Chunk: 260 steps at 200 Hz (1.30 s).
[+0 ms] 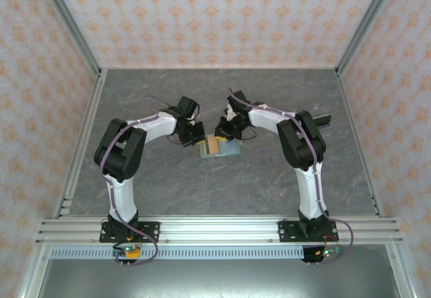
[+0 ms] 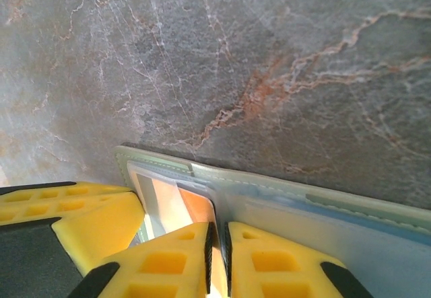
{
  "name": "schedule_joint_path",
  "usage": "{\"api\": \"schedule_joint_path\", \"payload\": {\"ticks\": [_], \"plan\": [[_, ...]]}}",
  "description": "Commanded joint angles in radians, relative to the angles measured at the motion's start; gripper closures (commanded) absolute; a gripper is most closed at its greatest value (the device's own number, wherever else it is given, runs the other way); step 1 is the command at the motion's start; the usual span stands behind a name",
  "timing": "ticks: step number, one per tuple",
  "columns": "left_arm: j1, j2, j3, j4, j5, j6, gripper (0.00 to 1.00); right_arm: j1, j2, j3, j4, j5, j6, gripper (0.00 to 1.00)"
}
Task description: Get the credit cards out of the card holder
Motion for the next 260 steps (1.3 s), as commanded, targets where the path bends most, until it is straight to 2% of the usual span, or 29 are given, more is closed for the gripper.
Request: {"api": "schedule_joint_path", "payload": {"ticks": [1, 43, 122, 164, 191, 219, 260], "plan": [[-0.005, 0.056, 0.001, -0.017, -0.001, 0.021, 0.96, 0.007, -0.001, -0.021, 0.038, -0.042, -0.003, 0.85], [-0.005, 0.069, 0.005, 0.006, 0.083, 0.053, 0.98, 0.011, -0.009, -0.035, 0.064, -0.089, -0.021, 0.85], [-0.018, 0.067, 0.041, 0.010, 0.183, 0.117, 0.99, 0.035, 0.011, 0.003, -0.010, -0.056, -0.074, 0.85], [-0.019, 0.057, 0.052, -0.029, 0.120, 0.118, 0.98, 0.038, -0.014, 0.001, -0.027, -0.016, -0.078, 0.95], [-0.008, 0.024, 0.057, -0.072, 0.048, 0.120, 0.93, 0.032, -0.069, -0.027, -0.036, 0.060, -0.081, 1.00], [0.004, -0.019, 0.049, -0.088, 0.015, 0.125, 0.81, 0.016, -0.130, -0.083, -0.024, 0.118, -0.073, 1.00], [0.009, -0.058, 0.052, -0.092, 0.018, 0.127, 0.76, -0.001, -0.175, -0.129, -0.012, 0.147, -0.069, 1.00]]}}
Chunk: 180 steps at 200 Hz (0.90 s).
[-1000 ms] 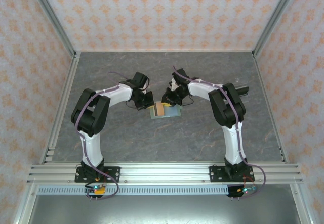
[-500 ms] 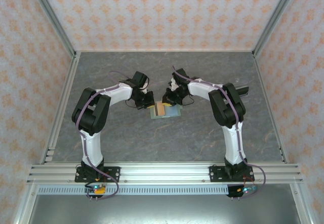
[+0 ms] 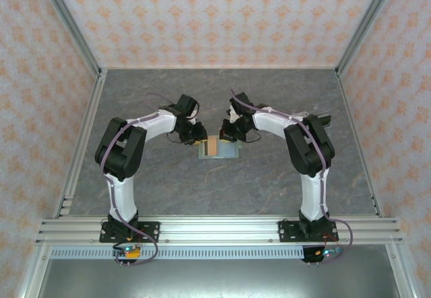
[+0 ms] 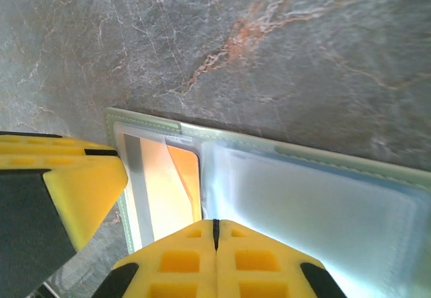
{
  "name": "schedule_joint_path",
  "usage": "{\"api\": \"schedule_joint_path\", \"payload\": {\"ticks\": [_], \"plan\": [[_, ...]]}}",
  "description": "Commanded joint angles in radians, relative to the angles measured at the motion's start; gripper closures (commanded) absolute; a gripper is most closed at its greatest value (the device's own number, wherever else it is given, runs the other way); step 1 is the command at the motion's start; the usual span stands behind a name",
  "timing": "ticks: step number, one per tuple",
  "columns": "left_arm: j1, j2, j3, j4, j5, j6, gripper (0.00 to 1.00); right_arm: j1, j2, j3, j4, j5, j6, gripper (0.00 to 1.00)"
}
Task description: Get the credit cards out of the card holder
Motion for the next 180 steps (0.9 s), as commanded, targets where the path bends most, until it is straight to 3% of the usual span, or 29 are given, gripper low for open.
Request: {"api": "schedule_joint_path", "payload": {"ticks": [1, 23, 52, 71, 97, 152, 180], "plan": [[-0.003, -0.068, 0.013, -0.036, -0.022, 0.016, 0.76, -0.010, -0.045, -0.020, -0.005, 0.044, -0.004, 1.00], [-0.003, -0.082, 0.012, -0.034, -0.011, 0.009, 0.76, -0.010, -0.034, -0.014, 0.000, -0.041, -0.005, 1.00], [-0.005, -0.110, -0.016, -0.023, -0.002, -0.011, 0.74, 0.002, -0.018, -0.007, -0.010, -0.090, 0.001, 0.84], [-0.015, -0.115, -0.047, -0.007, 0.003, -0.032, 0.73, 0.009, -0.005, -0.007, -0.016, -0.098, 0.004, 0.79], [-0.025, -0.111, -0.086, 0.015, 0.005, -0.056, 0.72, 0.017, 0.011, -0.007, -0.016, -0.108, 0.011, 0.78], [-0.031, -0.078, -0.104, 0.050, 0.012, -0.085, 0.85, 0.024, 0.049, 0.010, -0.025, -0.121, 0.006, 0.77], [-0.032, -0.059, -0.097, 0.045, 0.012, -0.082, 0.87, 0.025, 0.061, 0.012, -0.027, -0.127, 0.001, 0.78]]}}
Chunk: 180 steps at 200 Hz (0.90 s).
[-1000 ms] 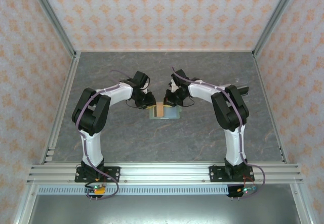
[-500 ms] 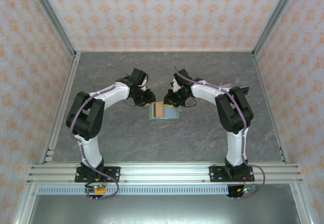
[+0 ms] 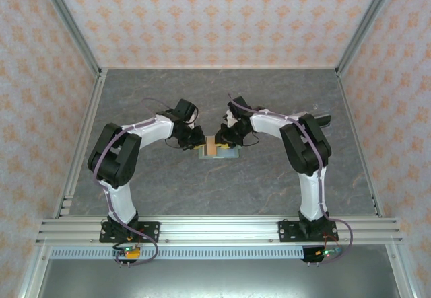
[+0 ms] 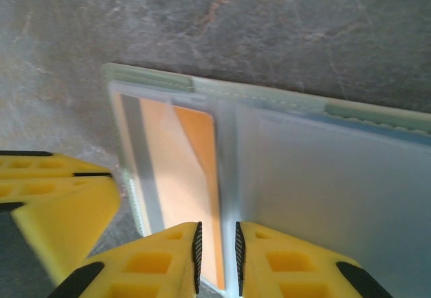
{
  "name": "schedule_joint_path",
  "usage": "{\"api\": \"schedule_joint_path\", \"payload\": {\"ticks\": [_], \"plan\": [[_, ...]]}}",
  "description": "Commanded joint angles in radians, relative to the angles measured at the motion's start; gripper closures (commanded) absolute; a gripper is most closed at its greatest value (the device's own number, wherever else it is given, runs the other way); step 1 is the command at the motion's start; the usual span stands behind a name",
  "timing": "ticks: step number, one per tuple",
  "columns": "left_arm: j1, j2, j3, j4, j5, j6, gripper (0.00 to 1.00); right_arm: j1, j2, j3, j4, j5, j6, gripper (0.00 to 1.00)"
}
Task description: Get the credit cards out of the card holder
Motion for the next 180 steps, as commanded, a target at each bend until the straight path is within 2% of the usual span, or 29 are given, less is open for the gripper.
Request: {"api": "schedule_joint_path", "payload": {"ticks": [1, 69, 141, 180], "plan": [[-0.005, 0.033, 0.008, 0.013, 0.010, -0.008, 0.87, 0.007, 0.014, 0.018, -0.027, -0.013, -0.002, 0.78], [-0.014, 0.090, 0.020, 0.016, 0.036, -0.002, 0.93, 0.005, 0.028, 0.015, -0.009, -0.013, -0.013, 0.83], [-0.018, 0.090, 0.011, 0.037, 0.074, 0.002, 0.97, 0.005, 0.028, 0.008, 0.036, -0.070, -0.004, 0.85], [-0.018, 0.079, -0.001, 0.086, 0.135, 0.001, 1.00, 0.005, 0.022, 0.013, 0.042, -0.084, 0.004, 0.94]]}}
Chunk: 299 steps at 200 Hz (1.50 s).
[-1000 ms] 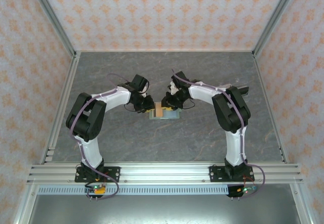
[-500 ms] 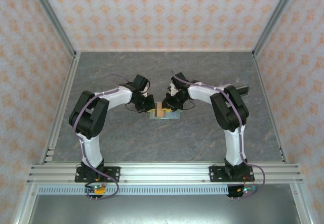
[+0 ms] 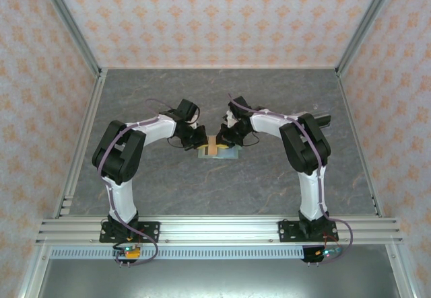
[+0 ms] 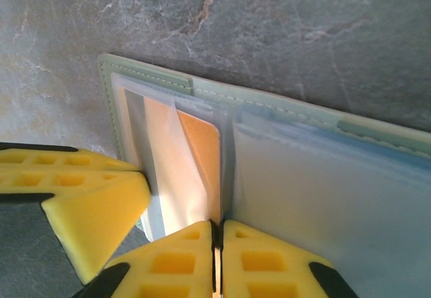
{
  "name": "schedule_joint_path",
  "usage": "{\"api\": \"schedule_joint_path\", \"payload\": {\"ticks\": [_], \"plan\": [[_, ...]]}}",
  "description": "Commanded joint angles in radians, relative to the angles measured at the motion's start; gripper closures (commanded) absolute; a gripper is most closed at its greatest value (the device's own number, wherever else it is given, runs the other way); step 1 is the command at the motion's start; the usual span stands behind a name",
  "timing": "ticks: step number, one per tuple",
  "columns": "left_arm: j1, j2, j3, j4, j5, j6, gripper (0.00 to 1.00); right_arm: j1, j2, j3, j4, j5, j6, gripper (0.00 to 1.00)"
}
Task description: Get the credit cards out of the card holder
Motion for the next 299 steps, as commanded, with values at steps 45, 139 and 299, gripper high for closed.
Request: {"api": "schedule_joint_path", "payload": {"ticks": [45, 139, 299], "plan": [[-0.008, 0.005, -0.021, 0.009, 0.014, 0.012, 1.00, -0.011, -0.032, -0.019, 0.041, -0.014, 0.007, 1.00], [0.031, -0.080, -0.036, -0.031, -0.079, 0.001, 0.80, -0.039, -0.049, -0.036, 0.074, -0.012, 0.031, 0.91], [0.014, 0.030, -0.008, 0.033, 0.004, -0.024, 0.92, -0.039, 0.010, 0.012, 0.066, 0.000, 0.042, 0.72]]}}
